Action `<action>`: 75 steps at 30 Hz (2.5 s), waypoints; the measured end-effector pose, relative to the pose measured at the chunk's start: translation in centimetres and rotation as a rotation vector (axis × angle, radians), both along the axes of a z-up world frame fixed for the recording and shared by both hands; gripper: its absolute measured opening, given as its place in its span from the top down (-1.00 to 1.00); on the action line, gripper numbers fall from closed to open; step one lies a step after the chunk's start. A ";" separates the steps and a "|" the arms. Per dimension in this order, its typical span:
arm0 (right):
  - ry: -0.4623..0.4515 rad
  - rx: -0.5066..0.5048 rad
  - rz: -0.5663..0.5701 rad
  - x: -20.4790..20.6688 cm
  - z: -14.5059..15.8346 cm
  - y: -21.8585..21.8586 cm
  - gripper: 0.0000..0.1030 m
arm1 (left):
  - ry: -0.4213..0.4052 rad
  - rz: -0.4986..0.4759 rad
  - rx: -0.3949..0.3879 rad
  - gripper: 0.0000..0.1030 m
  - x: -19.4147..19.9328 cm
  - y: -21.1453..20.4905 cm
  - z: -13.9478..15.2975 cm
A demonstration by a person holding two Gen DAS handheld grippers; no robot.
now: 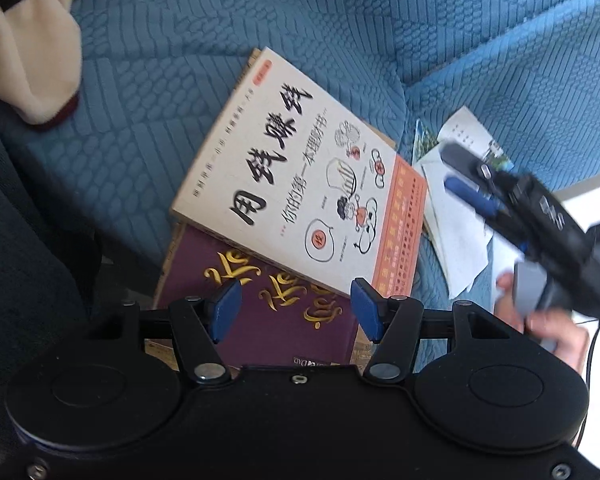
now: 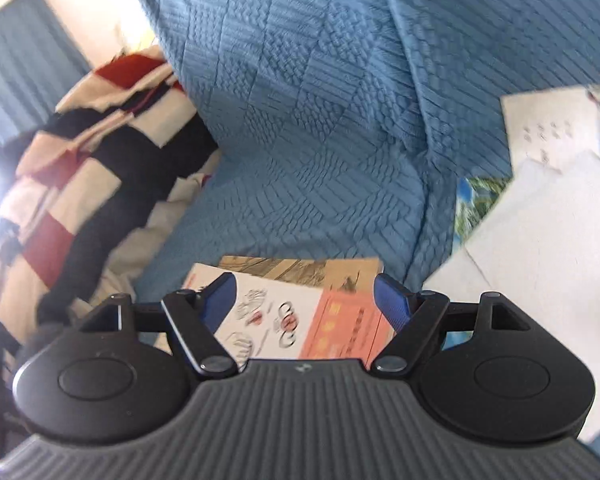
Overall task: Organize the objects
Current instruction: 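Lower the white book onto the purple book and open the right gripper, then raise the open right gripper away from the book stack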
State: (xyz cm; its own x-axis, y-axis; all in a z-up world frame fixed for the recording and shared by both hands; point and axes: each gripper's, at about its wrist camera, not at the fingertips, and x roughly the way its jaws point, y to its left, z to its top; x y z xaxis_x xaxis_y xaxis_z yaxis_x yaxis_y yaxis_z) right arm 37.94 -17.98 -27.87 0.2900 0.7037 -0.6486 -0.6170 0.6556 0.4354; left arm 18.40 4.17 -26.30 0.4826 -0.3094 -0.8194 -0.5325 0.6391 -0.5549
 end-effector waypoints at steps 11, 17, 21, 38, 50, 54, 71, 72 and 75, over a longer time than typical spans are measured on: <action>0.001 -0.142 0.152 2.1 -2.7 2.8 -0.50 | 0.004 -0.036 0.146 -0.11 2.0 -3.2 0.4; 0.041 -0.198 0.206 1.9 -3.2 2.4 -0.53 | -0.010 -0.058 0.178 -0.13 3.1 -3.9 0.4; 0.022 -0.186 0.216 1.1 -2.6 1.7 -0.38 | -0.017 -0.045 0.166 -0.13 3.1 -3.6 0.3; 0.078 -0.166 0.156 -4.7 0.3 -1.6 0.21 | -0.058 -0.038 0.149 -0.29 2.3 -2.2 0.0; 0.201 -0.093 0.040 -9.9 0.2 -3.5 0.67 | -0.038 0.023 0.159 -0.23 1.0 0.2 0.3; 0.224 -0.074 0.007 -11.9 0.3 -3.7 0.67 | -0.036 0.027 0.163 -0.22 0.8 0.8 0.3; 0.298 -0.085 -0.093 -15.9 -0.8 -2.9 0.66 | -0.034 -0.015 0.213 -0.25 0.9 2.0 0.6; 0.303 -0.092 -0.127 -15.9 -0.7 -3.2 0.66 | -0.035 -0.018 0.210 -0.25 0.9 2.1 0.7; 0.262 -0.138 -0.180 -16.3 0.2 -3.9 0.66 | -0.040 -0.021 0.206 -0.25 0.7 2.1 1.1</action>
